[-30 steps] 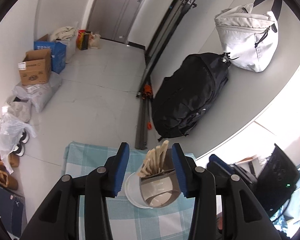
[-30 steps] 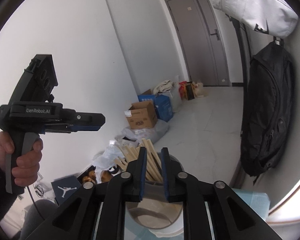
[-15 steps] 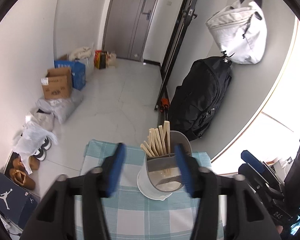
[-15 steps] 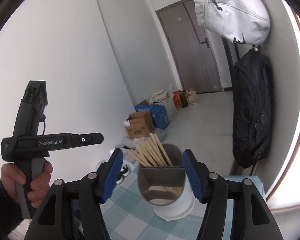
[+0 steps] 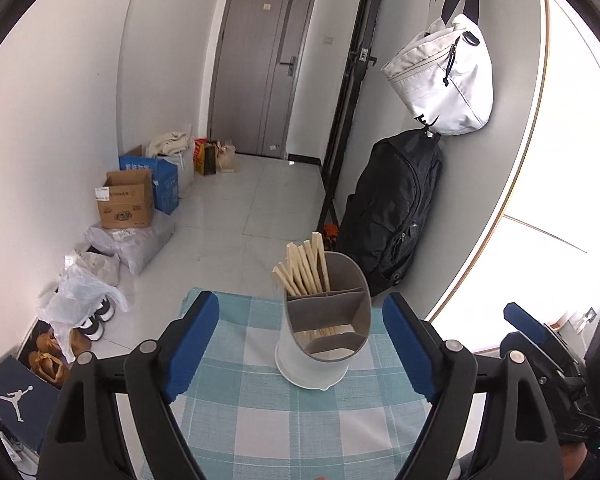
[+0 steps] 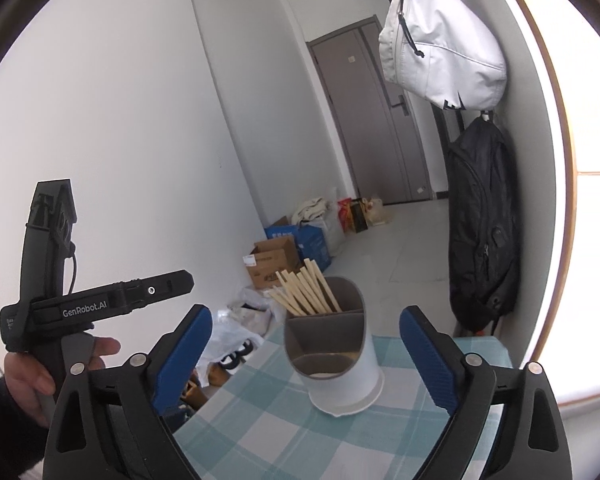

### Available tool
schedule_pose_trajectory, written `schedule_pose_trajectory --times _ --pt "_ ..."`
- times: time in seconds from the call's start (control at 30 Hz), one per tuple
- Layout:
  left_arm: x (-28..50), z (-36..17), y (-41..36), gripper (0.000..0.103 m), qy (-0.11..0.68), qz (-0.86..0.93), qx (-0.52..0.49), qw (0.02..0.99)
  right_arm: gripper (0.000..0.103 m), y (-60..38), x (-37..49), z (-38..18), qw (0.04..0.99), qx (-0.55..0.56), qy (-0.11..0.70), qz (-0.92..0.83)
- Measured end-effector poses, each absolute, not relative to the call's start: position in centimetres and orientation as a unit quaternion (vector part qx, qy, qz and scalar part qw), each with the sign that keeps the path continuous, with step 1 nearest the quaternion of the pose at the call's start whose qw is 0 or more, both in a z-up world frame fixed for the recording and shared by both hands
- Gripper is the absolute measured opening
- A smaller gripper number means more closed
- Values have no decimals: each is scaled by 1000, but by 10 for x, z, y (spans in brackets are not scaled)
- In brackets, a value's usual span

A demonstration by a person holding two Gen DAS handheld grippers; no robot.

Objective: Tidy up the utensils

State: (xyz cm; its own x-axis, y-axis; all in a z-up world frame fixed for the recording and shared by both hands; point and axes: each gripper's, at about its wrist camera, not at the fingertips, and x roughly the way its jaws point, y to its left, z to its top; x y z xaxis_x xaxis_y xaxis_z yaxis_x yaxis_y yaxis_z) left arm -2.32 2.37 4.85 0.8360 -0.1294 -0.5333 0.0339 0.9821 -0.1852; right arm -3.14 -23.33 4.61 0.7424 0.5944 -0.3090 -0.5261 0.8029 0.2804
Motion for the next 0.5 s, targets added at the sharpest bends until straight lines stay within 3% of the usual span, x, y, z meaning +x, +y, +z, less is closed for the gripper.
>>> schedule_pose_trajectory --times 0.17,0.5 --pt "-32 39 28 90 272 -36 -89 958 103 -232 -42 38 936 74 184 290" --pt "-49 19 31 91 227 -15 -74 971 103 -221 -66 17 950 36 152 271"
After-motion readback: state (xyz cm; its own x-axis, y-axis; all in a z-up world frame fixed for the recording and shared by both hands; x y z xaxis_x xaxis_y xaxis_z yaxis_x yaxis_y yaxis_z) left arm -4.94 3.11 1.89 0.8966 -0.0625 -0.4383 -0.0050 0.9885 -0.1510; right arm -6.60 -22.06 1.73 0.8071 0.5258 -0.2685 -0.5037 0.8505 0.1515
